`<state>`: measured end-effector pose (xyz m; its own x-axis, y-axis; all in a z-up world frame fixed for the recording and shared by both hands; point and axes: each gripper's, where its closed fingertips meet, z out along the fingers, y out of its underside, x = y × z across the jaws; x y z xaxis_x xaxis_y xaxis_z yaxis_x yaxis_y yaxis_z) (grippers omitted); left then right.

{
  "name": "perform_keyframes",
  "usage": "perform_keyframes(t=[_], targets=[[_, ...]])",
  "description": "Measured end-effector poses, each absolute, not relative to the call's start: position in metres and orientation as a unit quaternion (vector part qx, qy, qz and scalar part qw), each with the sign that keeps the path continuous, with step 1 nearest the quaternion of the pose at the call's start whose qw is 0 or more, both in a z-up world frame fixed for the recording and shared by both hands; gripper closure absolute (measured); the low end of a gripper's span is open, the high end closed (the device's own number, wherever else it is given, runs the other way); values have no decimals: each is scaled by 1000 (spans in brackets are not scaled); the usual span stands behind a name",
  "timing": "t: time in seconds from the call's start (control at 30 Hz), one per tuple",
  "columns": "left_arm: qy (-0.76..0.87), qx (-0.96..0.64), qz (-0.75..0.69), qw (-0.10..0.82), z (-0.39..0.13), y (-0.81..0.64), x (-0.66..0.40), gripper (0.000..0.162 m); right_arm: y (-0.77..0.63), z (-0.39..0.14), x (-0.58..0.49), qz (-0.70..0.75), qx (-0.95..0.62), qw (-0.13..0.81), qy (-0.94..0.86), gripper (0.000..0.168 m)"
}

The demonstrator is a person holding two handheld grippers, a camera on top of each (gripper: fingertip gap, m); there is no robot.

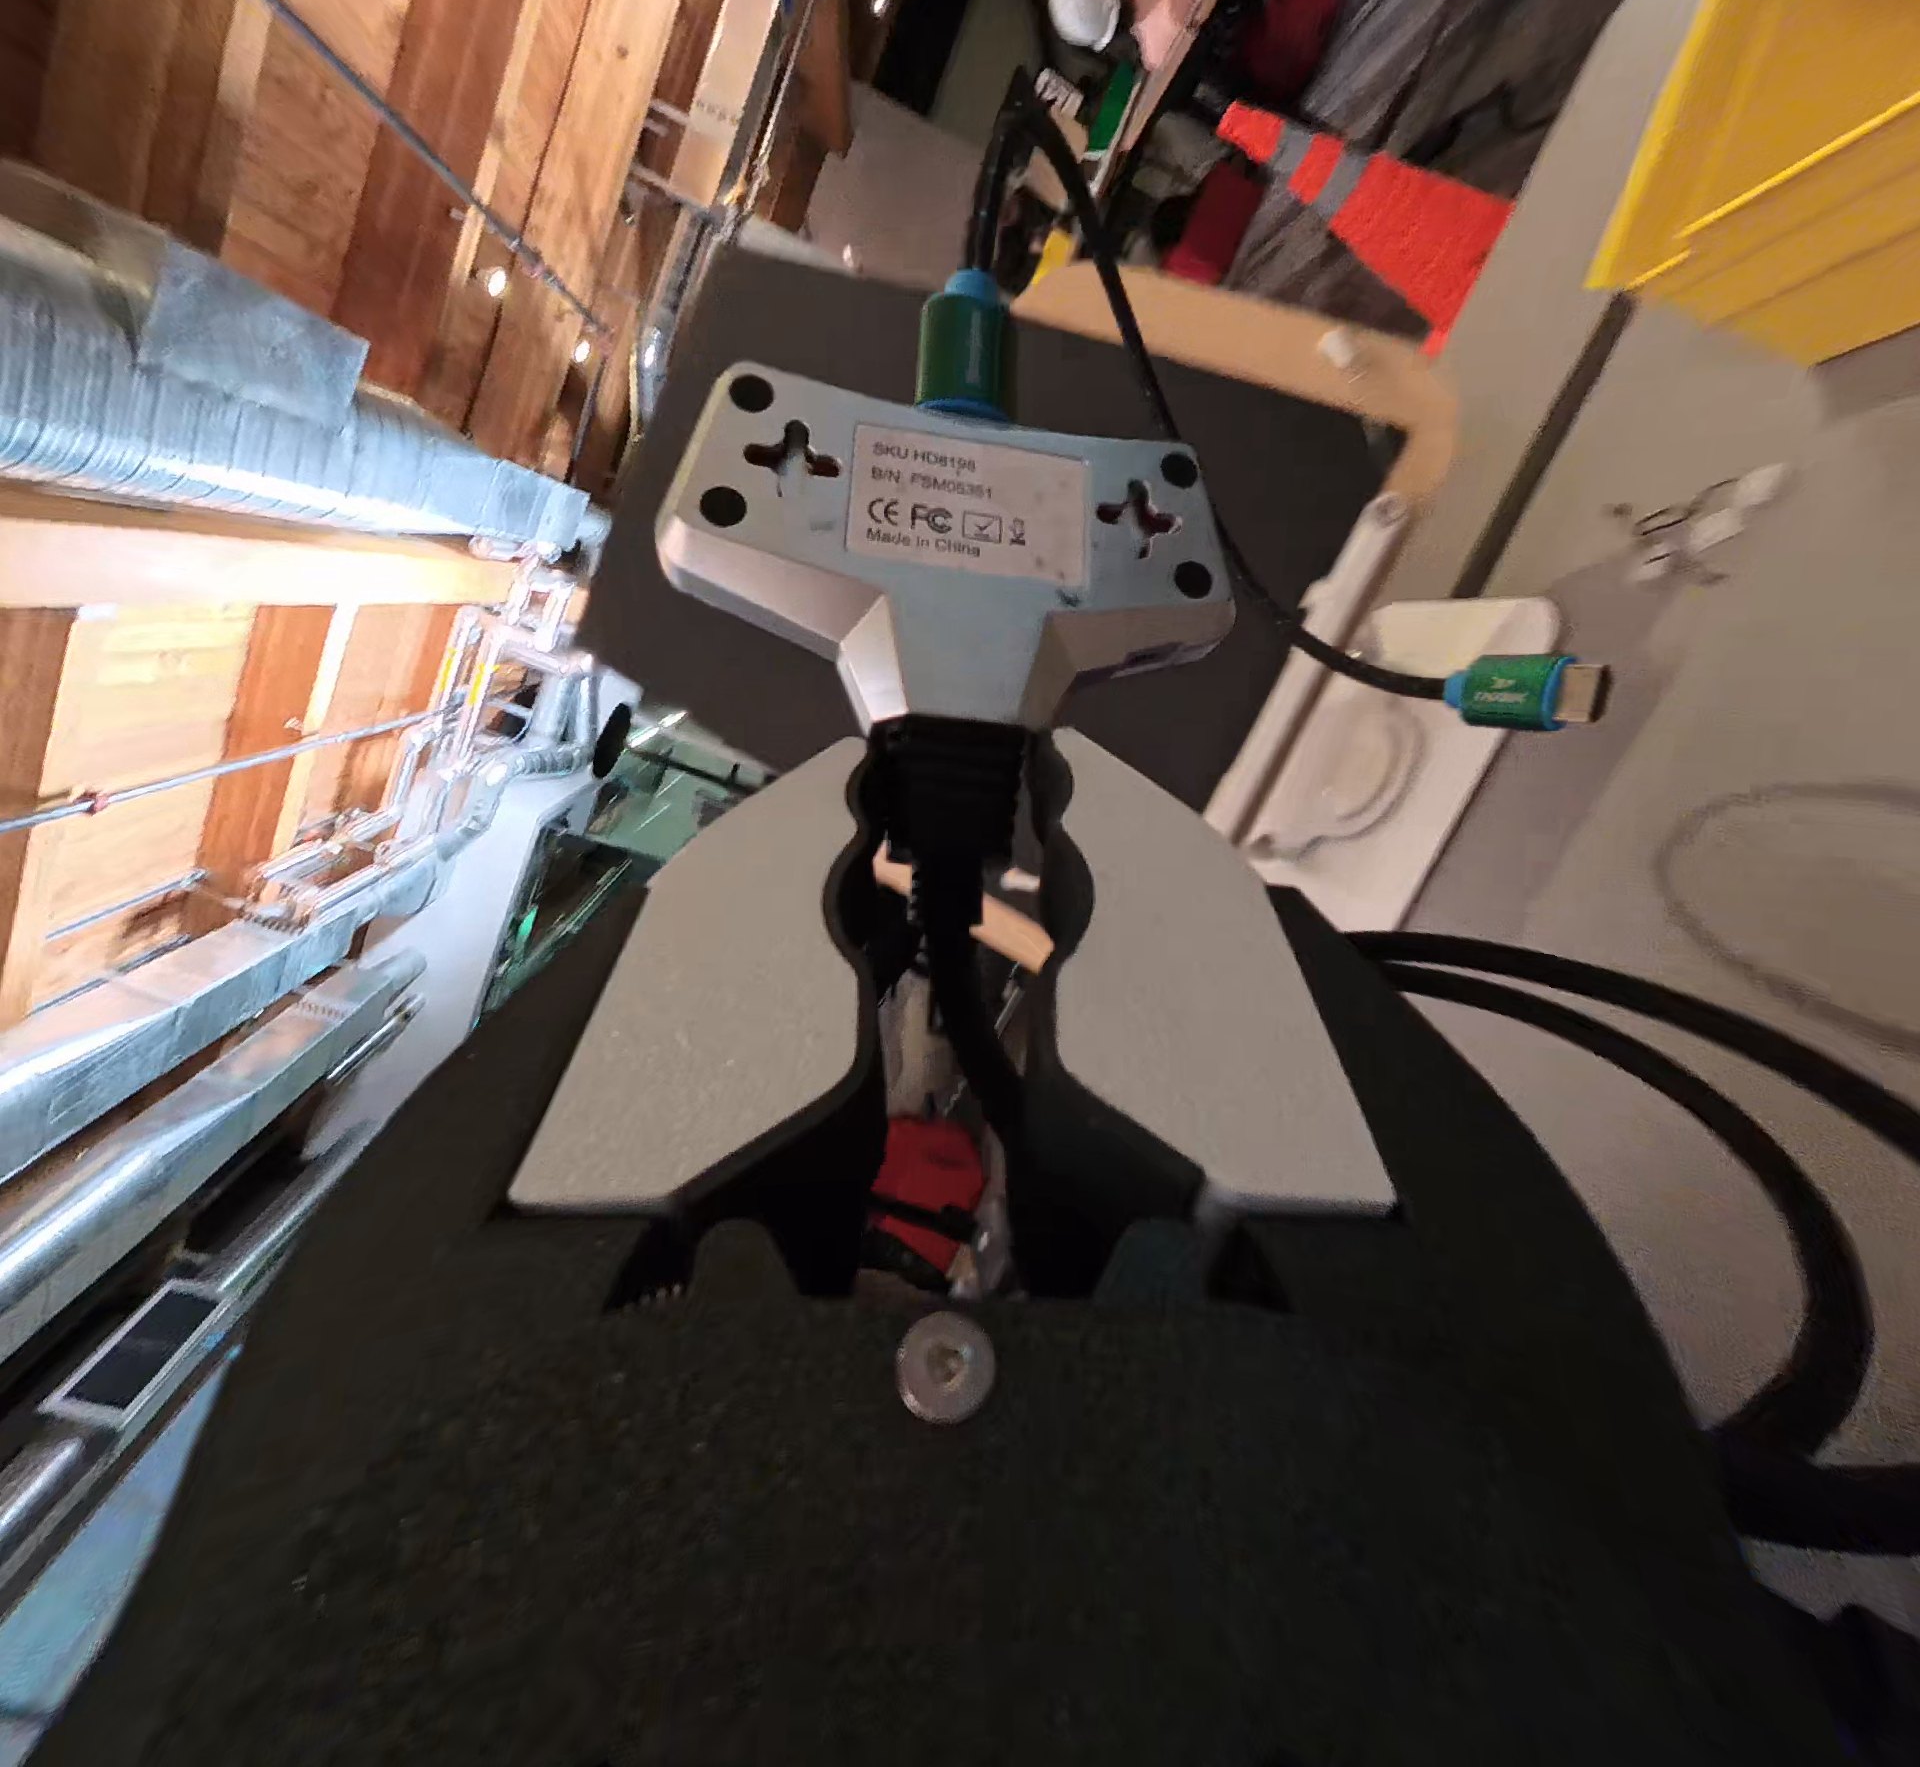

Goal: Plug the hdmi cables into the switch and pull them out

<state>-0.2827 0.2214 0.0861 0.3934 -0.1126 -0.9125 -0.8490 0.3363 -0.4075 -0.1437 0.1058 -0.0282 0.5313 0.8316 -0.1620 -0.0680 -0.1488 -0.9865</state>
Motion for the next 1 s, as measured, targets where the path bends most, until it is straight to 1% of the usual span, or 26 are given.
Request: perform_keyframes(t=[0.07,0.2,0.3,0.37,0.4,0.43,0.5,0.53,0.63,0.77,0.87,0.9,0.93,1.0], targets=[[490,-503,254,666,69,211,-255,135,138,-6,-159,442,-630,575,-280,117],[489,-499,214,683,46,187,-220,135,179,19,-178,582,-575,531,-221,106],[478,-503,171,700,33,171,-208,135,180,33,-175,672,-490,525,-178,113],[467,-514,158,702,21,169,-205,135,169,37,-176,725,-438,498,-187,123],[453,-523,147,707,17,169,-206,135,166,36,-178,737,-427,487,-191,125],[444,-532,135,708,11,170,-207,135,169,32,-180,736,-432,486,-187,129],[427,-549,108,710,3,172,-209,135,174,24,-181,742,-434,479,-180,145],[415,-562,97,709,-1,173,-210,135,176,22,-183,749,-431,472,-175,146],[397,-581,76,707,-12,178,-212,135,181,15,-188,757,-437,458,-162,147],[391,-604,25,695,-24,181,-214,135,180,7,-193,732,-463,464,-186,147],[410,-628,-36,661,-34,173,-215,137,172,0,-195,644,-498,514,-271,148],[405,-641,-64,648,-35,168,-219,134,170,-2,-196,609,-511,528,-299,148],[394,-648,-94,645,-31,163,-224,127,168,-5,-196,570,-519,547,-326,148],[378,-647,-147,646,-19,152,-237,124,165,-11,-195,521,-529,560,-367,148]])
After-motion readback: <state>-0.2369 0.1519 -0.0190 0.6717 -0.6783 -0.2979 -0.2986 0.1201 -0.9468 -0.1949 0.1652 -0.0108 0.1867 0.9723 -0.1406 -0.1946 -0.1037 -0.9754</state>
